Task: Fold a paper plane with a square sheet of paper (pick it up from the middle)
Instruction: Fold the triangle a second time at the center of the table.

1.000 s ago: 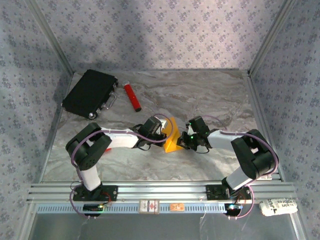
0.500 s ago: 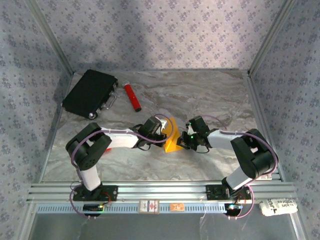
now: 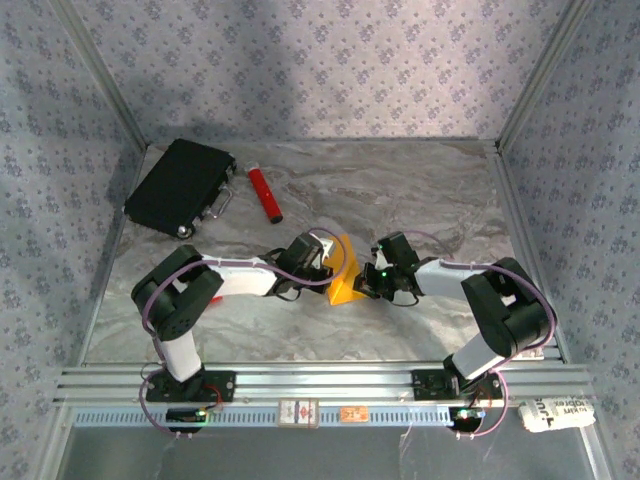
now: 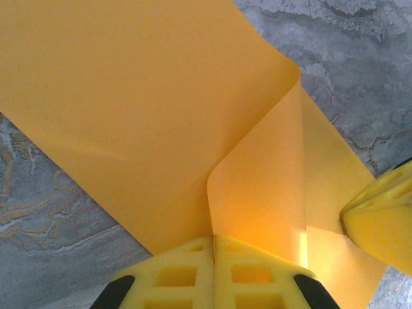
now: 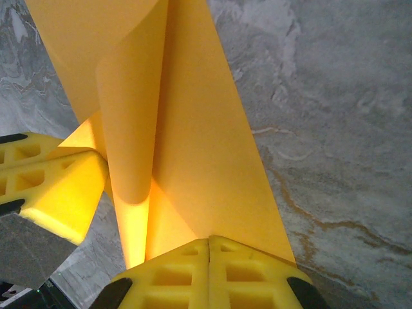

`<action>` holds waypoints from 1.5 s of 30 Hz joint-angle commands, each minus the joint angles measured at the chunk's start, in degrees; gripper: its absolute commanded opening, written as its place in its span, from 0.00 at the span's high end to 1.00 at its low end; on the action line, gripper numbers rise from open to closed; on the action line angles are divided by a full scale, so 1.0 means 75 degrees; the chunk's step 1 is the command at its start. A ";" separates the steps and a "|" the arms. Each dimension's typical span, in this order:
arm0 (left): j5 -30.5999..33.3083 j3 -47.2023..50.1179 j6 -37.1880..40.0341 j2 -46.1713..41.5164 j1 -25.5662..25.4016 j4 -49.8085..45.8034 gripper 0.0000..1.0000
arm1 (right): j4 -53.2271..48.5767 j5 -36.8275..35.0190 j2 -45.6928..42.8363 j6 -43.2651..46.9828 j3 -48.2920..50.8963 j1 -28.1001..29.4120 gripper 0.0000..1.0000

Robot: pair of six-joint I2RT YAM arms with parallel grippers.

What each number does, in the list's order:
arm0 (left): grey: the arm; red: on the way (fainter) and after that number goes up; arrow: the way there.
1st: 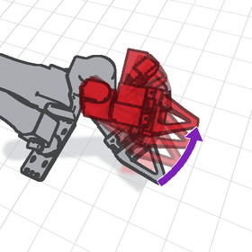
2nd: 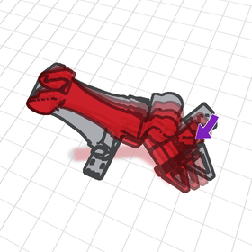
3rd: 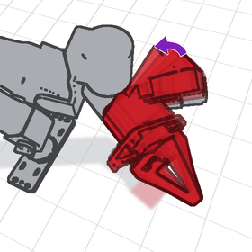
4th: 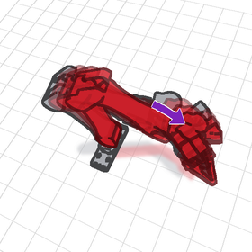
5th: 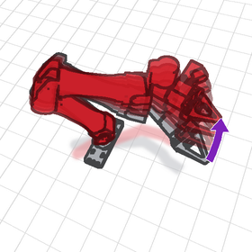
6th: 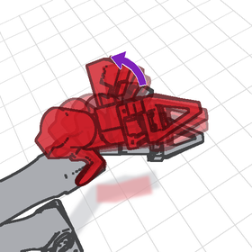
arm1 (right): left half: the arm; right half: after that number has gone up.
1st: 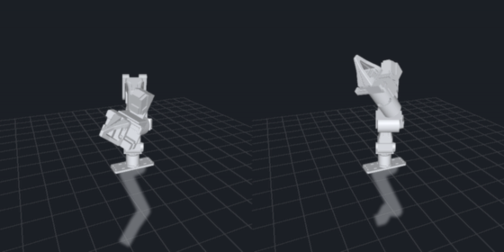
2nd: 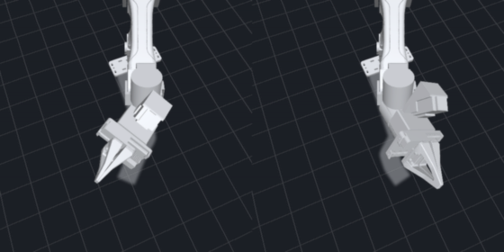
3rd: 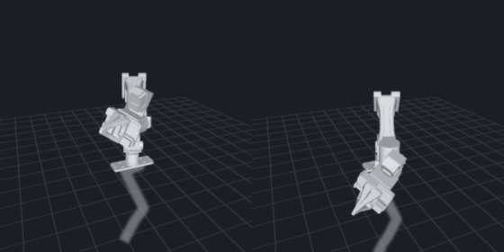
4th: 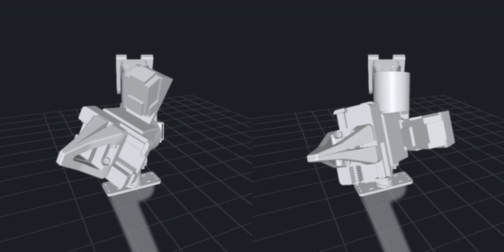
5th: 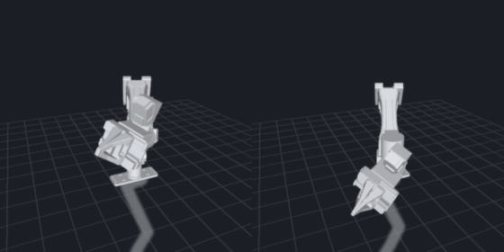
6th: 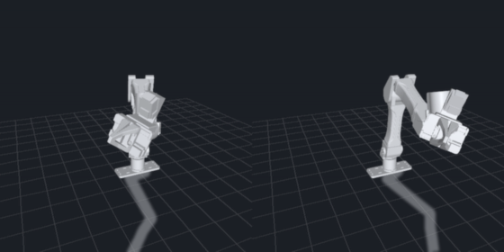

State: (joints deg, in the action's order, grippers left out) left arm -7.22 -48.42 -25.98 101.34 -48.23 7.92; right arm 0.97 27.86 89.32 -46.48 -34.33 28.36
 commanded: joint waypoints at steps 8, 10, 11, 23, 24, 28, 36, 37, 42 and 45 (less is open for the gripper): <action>-0.0256 -0.0087 0.0067 0.0109 0.0104 0.0086 0.94 | -0.0707 -0.0374 0.0221 0.0209 0.0077 -0.0067 0.98; -0.0328 -0.0066 0.0053 0.0146 0.0109 0.0104 0.94 | -0.0682 -0.0363 0.0208 0.0213 0.0087 -0.0068 0.98; -0.0352 -0.0066 0.0053 0.0161 0.0109 0.0104 0.94 | -0.0680 -0.0353 0.0208 0.0200 0.0086 -0.0067 0.98; -0.0554 -0.0145 0.0088 0.0082 0.0109 0.0283 0.94 | -0.0717 -0.0328 0.0267 0.0256 0.0040 -0.0086 0.98; -0.0524 -0.0175 0.0103 0.0091 0.0108 0.0267 0.94 | -0.0712 -0.0329 0.0267 0.0255 0.0043 -0.0078 0.98; -0.0408 -0.0236 0.0147 0.0169 0.0105 0.0082 0.94 | -0.0707 -0.0328 0.0269 0.0247 0.0044 -0.0087 0.98; -0.0304 -0.0204 0.0263 0.0269 0.0133 -0.0009 0.94 | -0.0704 -0.0283 0.0252 0.0272 0.0042 -0.0081 0.98; -0.0296 -0.0228 0.0275 0.0291 0.0136 -0.0030 0.94 | -0.0713 -0.0281 0.0249 0.0276 0.0045 -0.0076 0.98; -0.0316 -0.0223 0.0267 0.0341 0.0137 -0.0019 0.94 | -0.0717 -0.0296 0.0232 0.0291 0.0066 -0.0081 0.98; -0.0370 -0.0211 0.0253 0.0351 0.0131 -0.0005 0.94 | -0.0724 -0.0297 0.0226 0.0280 0.0065 -0.0072 0.97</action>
State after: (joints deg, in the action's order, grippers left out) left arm -9.65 -48.99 -24.93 102.54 -47.59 8.82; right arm 0.58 28.10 89.43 -45.54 -34.54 28.10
